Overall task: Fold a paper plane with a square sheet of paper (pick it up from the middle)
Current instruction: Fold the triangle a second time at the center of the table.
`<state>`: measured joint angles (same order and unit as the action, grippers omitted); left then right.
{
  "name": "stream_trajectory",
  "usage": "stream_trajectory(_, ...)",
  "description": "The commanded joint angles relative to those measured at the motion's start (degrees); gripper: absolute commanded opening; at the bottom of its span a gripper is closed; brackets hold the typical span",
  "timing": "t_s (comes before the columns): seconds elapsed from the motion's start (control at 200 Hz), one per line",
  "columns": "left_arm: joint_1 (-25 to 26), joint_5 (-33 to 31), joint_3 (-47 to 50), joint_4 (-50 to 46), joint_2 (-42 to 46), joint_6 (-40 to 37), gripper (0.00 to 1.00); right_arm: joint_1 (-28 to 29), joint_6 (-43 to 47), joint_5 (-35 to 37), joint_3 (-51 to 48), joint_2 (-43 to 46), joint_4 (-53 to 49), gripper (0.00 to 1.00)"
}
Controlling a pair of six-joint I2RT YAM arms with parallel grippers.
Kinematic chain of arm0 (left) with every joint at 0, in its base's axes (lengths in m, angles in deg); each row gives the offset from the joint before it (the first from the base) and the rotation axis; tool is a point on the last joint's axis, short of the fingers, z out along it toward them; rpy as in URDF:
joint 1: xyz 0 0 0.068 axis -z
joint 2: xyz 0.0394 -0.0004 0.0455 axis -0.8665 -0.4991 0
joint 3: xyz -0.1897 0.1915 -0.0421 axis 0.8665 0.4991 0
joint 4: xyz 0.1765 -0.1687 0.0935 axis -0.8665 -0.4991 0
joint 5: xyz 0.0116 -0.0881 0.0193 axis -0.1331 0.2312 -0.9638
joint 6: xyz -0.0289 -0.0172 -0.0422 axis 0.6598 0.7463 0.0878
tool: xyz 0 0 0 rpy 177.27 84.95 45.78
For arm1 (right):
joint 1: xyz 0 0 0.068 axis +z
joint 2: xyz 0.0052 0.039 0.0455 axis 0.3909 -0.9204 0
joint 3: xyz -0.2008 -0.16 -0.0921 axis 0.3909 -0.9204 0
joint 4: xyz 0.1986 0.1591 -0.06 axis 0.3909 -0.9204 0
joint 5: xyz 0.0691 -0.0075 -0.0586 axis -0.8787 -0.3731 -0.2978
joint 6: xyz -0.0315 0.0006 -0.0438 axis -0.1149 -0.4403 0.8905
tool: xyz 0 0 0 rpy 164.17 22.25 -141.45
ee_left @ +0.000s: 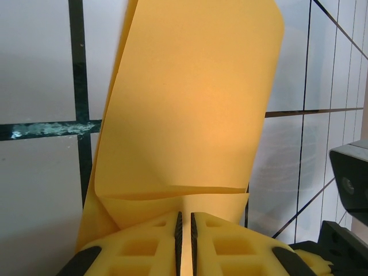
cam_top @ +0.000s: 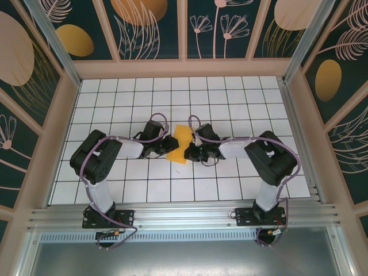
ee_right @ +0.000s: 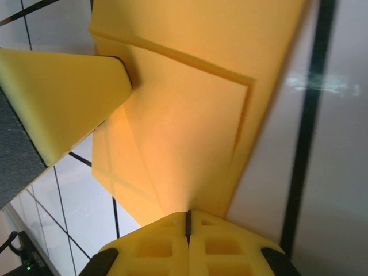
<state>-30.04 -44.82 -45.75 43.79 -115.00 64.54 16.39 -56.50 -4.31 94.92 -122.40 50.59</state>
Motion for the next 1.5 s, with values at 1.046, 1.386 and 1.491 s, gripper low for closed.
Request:
stream_trajectory(1.046, -0.4, 2.1, -0.6, -7.1, 7.3, -0.1, 0.27, 2.3, -4.6, -3.9, -3.3, -4.1, 6.7, 0.07)
stream_trajectory(1.386, -0.2, 9.3, 3.8, 3.4, 4.6, 6.2, 0.19, 2.2, -4.2, -2.8, -3.0, -3.4, 6.2, 0.07)
stream_trajectory(1.491, -0.1, 11.9, 4.7, 8.8, 2.5, 8.7, 0.19, 2.3, -4.1, -2.8, -2.9, -3.4, 6.0, 0.07)
